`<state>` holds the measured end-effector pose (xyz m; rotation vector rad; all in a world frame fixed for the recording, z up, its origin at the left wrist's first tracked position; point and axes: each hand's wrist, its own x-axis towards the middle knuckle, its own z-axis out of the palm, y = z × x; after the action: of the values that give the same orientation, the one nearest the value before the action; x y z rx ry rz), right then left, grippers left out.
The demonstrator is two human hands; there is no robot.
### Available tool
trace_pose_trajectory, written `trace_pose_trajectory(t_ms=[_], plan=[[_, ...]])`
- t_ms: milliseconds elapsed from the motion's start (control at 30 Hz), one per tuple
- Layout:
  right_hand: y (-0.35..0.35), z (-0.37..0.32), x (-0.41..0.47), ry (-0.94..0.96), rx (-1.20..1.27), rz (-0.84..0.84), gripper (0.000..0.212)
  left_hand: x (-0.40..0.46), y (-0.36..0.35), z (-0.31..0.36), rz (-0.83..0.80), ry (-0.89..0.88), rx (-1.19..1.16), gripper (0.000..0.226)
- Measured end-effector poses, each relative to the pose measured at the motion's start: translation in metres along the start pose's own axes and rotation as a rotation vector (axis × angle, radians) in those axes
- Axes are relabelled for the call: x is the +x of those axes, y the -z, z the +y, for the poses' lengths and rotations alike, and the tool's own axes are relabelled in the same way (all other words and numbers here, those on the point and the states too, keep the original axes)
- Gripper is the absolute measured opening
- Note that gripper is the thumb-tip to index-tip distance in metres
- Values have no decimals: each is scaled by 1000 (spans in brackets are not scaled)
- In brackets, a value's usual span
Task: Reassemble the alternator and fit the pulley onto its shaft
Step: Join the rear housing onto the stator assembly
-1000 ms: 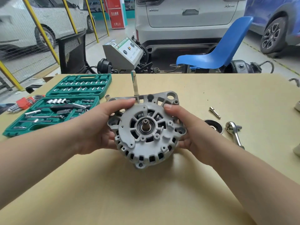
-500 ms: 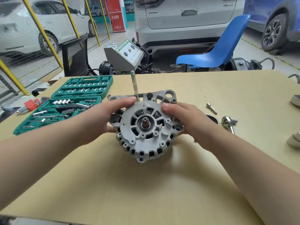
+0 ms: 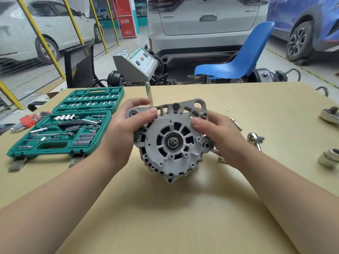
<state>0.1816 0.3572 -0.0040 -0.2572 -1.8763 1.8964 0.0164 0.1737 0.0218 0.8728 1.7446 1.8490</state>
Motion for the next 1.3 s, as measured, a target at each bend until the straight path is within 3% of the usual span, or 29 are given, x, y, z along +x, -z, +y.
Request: trace_pose_trajectory(t_ms=[133,333,633,767,900,1167,1300], plan=[[8,-2,1,137,-40,27,33,10,-5,-3,-9,-141,45,52],[9,4,4,128,-46,60,37,13,-12,-20,21,-189,-97,47],[3,4,2,161,-185,102,56,1,-11,-32,69,-16,-345,91],[4,4,0,154,-190,81,60,-4,-11,-32,44,-40,-379,70],[4,4,-3,131,-202,107,84,-10,-9,-29,7,-69,-322,85],[-3,0,-4,188,-225,71,47,-9,-14,-26,11,-52,-364,81],[-5,-1,-6,181,-225,68,48,-8,-14,-25,13,-53,-350,78]])
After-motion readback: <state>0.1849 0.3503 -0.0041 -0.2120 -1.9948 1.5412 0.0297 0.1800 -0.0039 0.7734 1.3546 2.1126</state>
